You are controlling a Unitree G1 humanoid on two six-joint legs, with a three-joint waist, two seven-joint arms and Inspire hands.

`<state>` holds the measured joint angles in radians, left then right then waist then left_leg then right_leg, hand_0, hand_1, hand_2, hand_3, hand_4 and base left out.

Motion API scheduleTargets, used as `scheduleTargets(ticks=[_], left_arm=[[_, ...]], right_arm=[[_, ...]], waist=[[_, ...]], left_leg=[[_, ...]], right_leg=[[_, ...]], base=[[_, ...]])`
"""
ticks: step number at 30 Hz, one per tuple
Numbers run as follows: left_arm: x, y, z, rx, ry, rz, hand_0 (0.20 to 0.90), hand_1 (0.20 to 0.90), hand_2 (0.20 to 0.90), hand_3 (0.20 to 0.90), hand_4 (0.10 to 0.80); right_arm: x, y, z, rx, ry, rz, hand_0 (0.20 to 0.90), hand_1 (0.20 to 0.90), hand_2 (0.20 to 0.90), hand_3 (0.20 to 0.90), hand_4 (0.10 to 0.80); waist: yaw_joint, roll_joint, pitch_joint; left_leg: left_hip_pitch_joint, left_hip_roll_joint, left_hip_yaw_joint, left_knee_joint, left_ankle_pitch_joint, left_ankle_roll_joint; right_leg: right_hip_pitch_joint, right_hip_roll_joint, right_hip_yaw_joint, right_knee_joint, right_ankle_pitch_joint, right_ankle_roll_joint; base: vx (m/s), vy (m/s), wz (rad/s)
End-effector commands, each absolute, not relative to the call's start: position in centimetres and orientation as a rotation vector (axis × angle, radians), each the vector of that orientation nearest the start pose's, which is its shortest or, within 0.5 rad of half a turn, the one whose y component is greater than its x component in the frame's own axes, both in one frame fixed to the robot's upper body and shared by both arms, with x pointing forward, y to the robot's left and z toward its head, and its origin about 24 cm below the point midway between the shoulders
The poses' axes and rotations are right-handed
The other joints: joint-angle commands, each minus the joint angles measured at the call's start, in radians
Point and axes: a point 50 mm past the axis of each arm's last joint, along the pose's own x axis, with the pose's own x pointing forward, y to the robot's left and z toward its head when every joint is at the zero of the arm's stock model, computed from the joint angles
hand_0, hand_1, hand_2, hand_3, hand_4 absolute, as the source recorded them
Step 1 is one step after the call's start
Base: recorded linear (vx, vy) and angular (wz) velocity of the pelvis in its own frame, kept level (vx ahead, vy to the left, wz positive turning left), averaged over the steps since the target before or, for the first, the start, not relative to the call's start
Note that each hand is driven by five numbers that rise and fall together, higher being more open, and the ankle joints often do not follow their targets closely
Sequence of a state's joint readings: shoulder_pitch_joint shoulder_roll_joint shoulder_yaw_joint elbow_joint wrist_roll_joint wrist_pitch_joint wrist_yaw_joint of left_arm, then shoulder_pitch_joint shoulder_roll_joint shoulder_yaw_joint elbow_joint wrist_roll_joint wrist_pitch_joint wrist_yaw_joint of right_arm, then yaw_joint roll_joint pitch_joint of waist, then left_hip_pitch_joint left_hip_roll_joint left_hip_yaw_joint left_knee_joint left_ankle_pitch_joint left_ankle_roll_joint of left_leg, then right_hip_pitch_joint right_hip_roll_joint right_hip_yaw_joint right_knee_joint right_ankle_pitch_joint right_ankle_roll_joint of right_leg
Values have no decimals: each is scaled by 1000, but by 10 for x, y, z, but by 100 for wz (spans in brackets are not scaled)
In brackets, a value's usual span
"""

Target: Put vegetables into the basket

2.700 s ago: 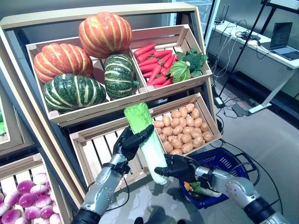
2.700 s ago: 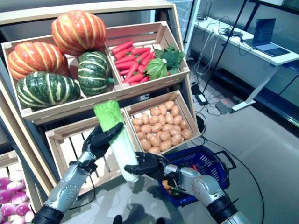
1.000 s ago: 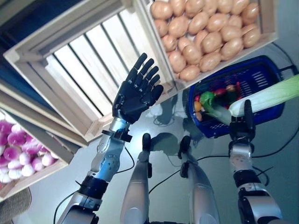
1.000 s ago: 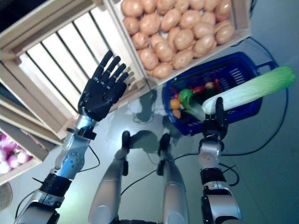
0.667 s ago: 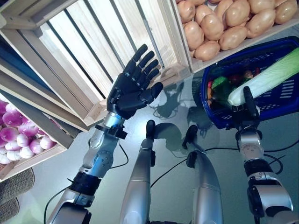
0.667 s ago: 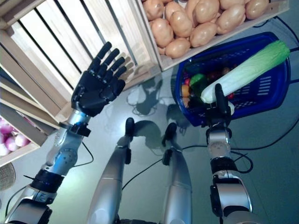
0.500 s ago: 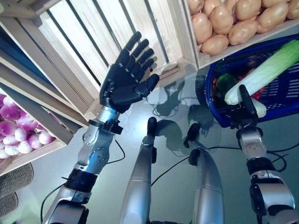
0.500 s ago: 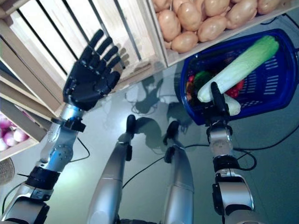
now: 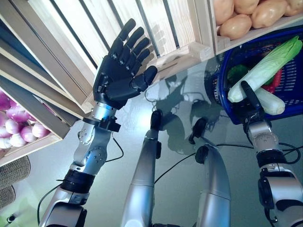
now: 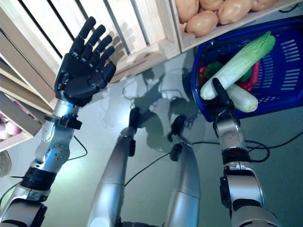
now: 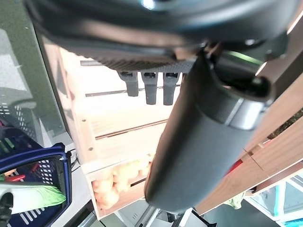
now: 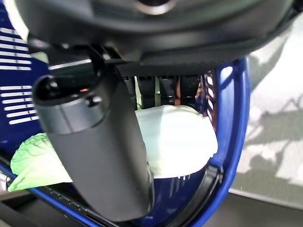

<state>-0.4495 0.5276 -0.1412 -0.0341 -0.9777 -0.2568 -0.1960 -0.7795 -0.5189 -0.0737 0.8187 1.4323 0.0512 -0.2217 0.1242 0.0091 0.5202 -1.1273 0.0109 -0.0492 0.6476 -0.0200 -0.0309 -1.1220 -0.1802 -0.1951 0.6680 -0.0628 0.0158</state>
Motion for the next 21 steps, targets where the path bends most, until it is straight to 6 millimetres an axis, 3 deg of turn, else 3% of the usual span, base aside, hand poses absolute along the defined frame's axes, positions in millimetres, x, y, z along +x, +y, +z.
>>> scheduleTargets(ticks=[1,14,21], left_arm=[[272,173,258,-400,-946,-555,900,900,900,900,800],[270,171,264,-398,-969,-564,900,900,900,900,800],[270,169,263,-357,-951,-590,900,900,900,900,800]], right_arm=[[372,-287,151,1076,-44,-348,900,900,900,900,800],[367,-306,148,1082,-39,-548,900,900,900,900,800],[365,-306,144,997,-57,-642,900,900,900,900,800]], waist=[[5,53,0],[2,53,0],[3,45,0]], left_leg=[[4,-40,-20,-31,-5,-17],[45,-42,-17,-49,-9,-16],[161,-37,-10,-116,-3,-17]], right_leg=[[18,6,48,76,7,47],[62,18,40,38,19,46],[179,26,24,-69,37,45]], base=[[0,0,0],[0,0,0],[0,0,0]])
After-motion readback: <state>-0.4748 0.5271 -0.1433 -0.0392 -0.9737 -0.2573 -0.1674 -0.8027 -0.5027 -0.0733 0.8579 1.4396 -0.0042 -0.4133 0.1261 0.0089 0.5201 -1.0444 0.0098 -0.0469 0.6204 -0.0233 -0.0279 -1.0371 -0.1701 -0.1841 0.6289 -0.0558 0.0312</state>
